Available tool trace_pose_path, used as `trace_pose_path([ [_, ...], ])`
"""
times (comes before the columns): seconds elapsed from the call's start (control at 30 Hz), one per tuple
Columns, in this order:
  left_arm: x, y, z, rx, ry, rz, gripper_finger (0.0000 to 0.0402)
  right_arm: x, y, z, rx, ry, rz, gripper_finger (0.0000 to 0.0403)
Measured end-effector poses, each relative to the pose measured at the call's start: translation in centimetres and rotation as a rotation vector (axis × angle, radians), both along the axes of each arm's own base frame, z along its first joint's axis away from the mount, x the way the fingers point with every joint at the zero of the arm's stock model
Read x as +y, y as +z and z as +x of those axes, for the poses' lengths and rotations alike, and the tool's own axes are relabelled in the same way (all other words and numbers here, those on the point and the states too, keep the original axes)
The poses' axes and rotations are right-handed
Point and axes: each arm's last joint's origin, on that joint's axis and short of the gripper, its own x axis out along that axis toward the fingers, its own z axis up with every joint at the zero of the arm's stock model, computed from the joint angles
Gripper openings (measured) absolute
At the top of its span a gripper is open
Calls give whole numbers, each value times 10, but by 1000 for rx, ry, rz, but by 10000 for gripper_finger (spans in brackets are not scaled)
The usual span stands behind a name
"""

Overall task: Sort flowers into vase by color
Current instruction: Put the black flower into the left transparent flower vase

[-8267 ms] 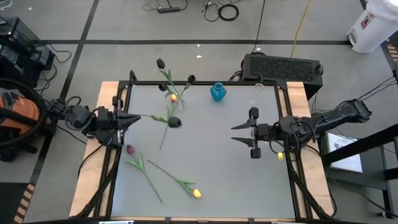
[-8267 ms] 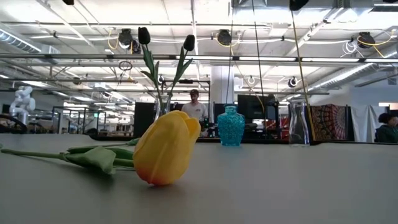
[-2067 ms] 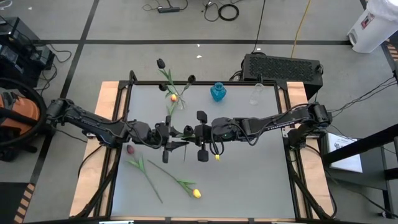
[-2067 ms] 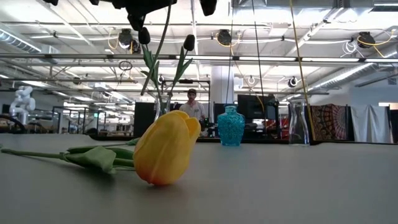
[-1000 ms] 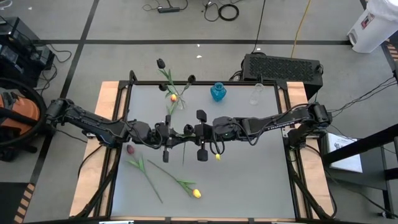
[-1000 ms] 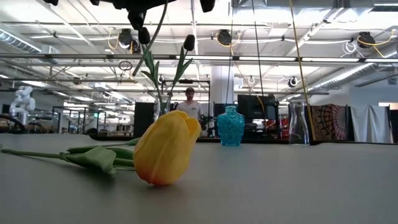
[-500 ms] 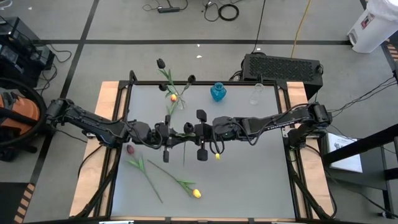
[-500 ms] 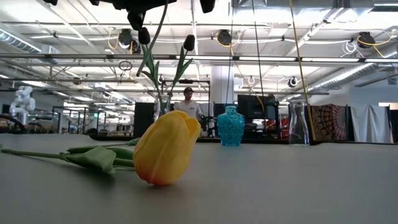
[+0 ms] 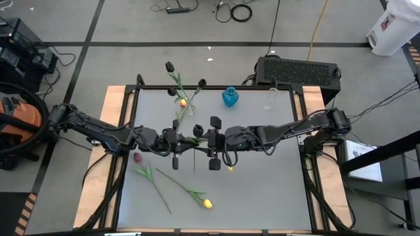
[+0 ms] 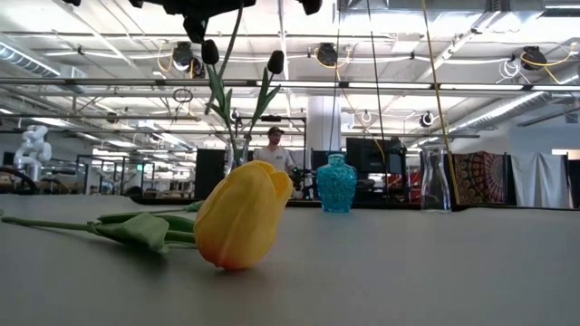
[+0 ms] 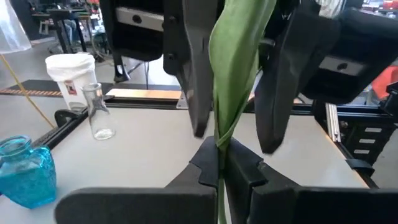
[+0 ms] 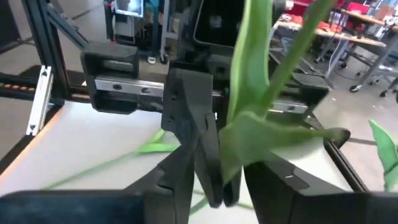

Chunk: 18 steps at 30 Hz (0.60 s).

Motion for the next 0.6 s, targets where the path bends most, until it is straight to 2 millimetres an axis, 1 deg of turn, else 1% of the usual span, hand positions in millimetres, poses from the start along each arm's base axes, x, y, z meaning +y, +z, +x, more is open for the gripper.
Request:
trace_pose_path([
  [0.1, 1, 4, -4, -2, 18, 3, 7, 0, 5, -5, 10, 2, -1, 136],
  [0.3, 6, 10, -18, 21, 64, 22, 7, 4, 21, -21, 4, 19, -13, 137],
  [0.43, 10, 17, -29, 16, 97, 55, 7, 6, 33, -37, 18, 32, -20, 137],
  [0.6, 16, 32, -45, -40, 152, 96, 7, 6, 42, -56, 73, 40, -23, 137],
])
